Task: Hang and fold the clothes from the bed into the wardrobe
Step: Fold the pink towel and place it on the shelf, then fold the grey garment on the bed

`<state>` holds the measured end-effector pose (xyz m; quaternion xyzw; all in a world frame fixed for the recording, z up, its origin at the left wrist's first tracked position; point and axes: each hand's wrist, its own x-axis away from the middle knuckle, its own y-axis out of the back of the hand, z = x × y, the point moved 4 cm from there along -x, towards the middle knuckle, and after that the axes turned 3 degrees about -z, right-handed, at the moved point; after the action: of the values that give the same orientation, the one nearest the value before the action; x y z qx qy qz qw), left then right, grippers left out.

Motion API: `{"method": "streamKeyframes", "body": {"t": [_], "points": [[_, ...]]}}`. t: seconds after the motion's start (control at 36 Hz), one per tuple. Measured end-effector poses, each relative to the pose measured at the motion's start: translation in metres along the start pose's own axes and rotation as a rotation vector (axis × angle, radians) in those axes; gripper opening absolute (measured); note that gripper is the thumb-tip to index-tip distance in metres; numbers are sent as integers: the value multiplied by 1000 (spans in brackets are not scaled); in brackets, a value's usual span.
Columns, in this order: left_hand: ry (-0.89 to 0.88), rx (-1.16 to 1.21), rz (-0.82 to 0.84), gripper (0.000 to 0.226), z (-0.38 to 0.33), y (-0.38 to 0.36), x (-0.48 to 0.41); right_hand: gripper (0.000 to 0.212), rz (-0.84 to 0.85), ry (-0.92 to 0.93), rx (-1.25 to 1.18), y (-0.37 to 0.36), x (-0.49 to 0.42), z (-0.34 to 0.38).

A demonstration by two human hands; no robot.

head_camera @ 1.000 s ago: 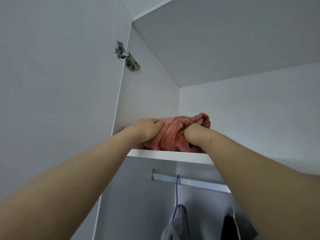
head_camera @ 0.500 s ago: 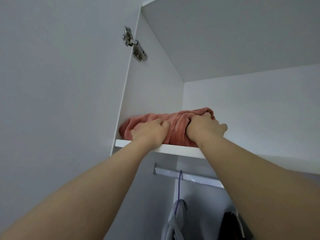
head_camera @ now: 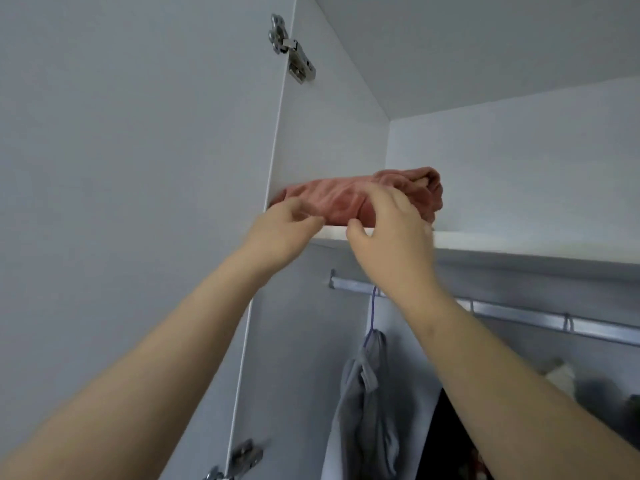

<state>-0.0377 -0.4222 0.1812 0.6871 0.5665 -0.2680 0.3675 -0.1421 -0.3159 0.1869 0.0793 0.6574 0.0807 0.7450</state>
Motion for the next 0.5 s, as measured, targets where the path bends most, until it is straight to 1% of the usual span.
{"method": "streamKeyframes", "body": {"t": [0.06,0.11,0.19,0.31,0.42,0.5], "points": [[26,31,-20,14,5,3,22,40,-24,35,-71,-2,24,5],[46,37,-36,13,11,4,43,37,-8,5,-148,-6,45,0],[90,10,-63,11,22,6,67,36,64,-91,-275,-21,73,-8],[212,-54,-123,12,37,19,100,31,168,-202,-505,-42,106,-3],[307,-114,-214,9,40,47,138,26,273,-319,-737,-59,132,18],[367,-181,-277,6,33,77,171,23,385,-396,-925,-66,153,47]]}}
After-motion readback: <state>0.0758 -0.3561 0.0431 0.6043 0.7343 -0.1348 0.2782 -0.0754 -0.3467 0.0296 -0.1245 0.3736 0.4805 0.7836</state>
